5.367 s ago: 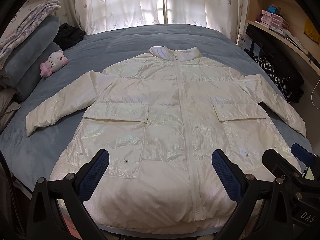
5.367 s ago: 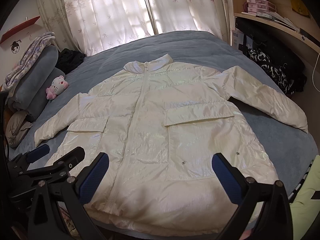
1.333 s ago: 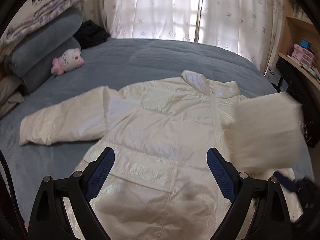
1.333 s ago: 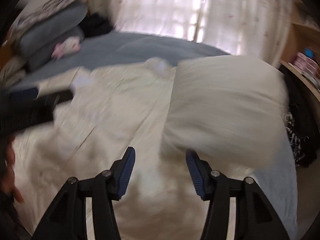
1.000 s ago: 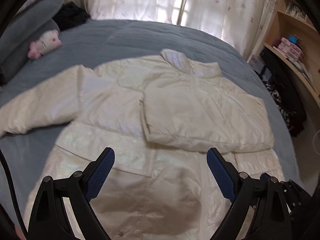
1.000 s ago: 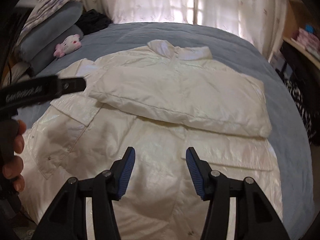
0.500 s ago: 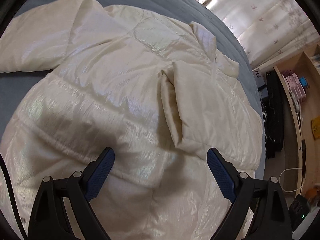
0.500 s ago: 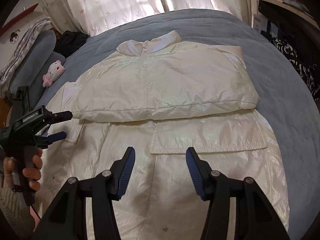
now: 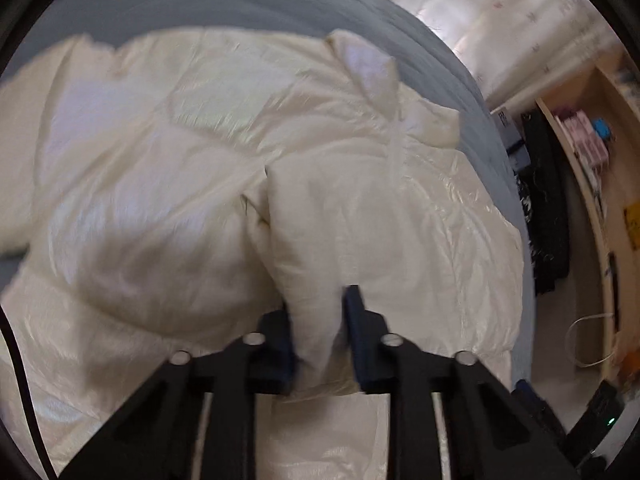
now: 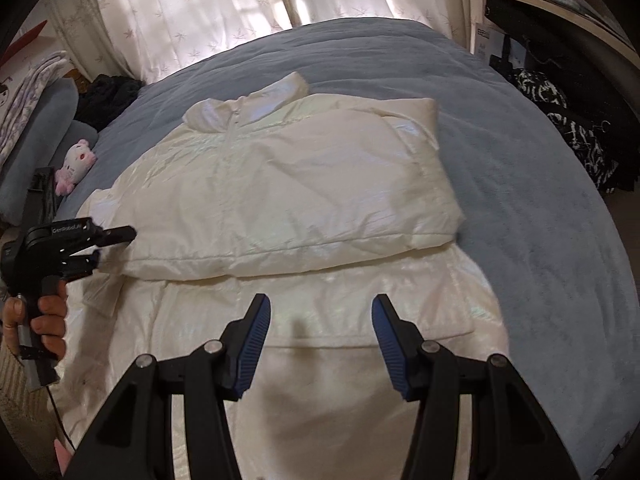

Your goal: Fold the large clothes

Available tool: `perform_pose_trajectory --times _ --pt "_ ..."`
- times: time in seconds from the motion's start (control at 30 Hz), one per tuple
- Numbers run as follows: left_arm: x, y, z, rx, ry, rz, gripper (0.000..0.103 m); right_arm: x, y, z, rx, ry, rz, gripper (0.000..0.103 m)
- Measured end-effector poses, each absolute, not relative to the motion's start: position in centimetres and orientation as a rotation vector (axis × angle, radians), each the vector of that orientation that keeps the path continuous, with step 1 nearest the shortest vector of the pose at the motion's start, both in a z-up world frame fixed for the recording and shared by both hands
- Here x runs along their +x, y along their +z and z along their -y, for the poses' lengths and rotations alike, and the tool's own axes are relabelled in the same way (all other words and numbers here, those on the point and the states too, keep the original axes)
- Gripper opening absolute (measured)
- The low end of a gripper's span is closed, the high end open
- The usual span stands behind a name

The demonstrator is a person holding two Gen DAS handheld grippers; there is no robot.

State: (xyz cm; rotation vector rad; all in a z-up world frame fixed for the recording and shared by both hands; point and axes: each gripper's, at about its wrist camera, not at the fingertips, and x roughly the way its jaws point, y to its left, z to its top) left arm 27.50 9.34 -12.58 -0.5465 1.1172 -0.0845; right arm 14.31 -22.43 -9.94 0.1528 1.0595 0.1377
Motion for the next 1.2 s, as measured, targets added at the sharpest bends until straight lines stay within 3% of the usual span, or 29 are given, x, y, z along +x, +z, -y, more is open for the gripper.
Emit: perform_pose_trajectory --times 0.27,0.43,0.6,0.67,0.87,0.97,1.03,1.07,1.1,1.13,1.2 --pt "30.2 -4.2 -6.4 -0.205 -0.079 -0.823 0.009 17.2 -8.8 25.8 0.18 0.037 -0.999 0.053" --pt "34.4 -10.1 -8.1 -0.157 0.003 -0.982 0.015 20.4 -10.2 28.4 0.232 -0.026 -1.029 0.053" --pt "35.1 -14.1 -10.0 -0.191 0.036 -1.044 0.048 24.9 -12.2 31.5 0.359 -0.02 -1.083 0.053" --pt "35.2 -13.8 -10.9 -0.239 0.034 -1.031 0.06 26.6 -12.7 32.4 0.432 0.008 -1.092 0.06" --pt "36.8 -14.1 -12.2 -0.336 0.027 -1.061 0.064 31.6 -15.1 33.9 0.609 0.039 -1.108 0.065" --pt "37.5 -14.9 -11.7 -0.338 0.027 -1.059 0.064 33.8 -17.4 34.3 0.706 0.029 -1.126 0.065" --pt "37.6 -14.9 -11.3 -0.324 0.008 -1.053 0.047 34.4 -18.9 34.5 0.773 0.029 -1.13 0.065" --pt "37.6 -14.7 -10.9 -0.312 -0.013 -1.055 0.03 34.3 -19.1 34.3 0.777 0.027 -1.127 0.064" --pt "37.7 -14.4 -10.5 -0.295 -0.021 -1.048 0.023 34.2 -18.9 34.0 0.754 0.025 -1.107 0.058" --pt "37.8 -14.0 -10.1 -0.28 -0.02 -1.032 0.02 34.3 -17.8 33.4 0.681 0.044 -1.065 0.034" --pt "38.0 -13.3 -9.0 -0.226 -0.023 -0.969 0.017 34.0 -16.2 32.7 0.563 0.004 -1.002 0.027"
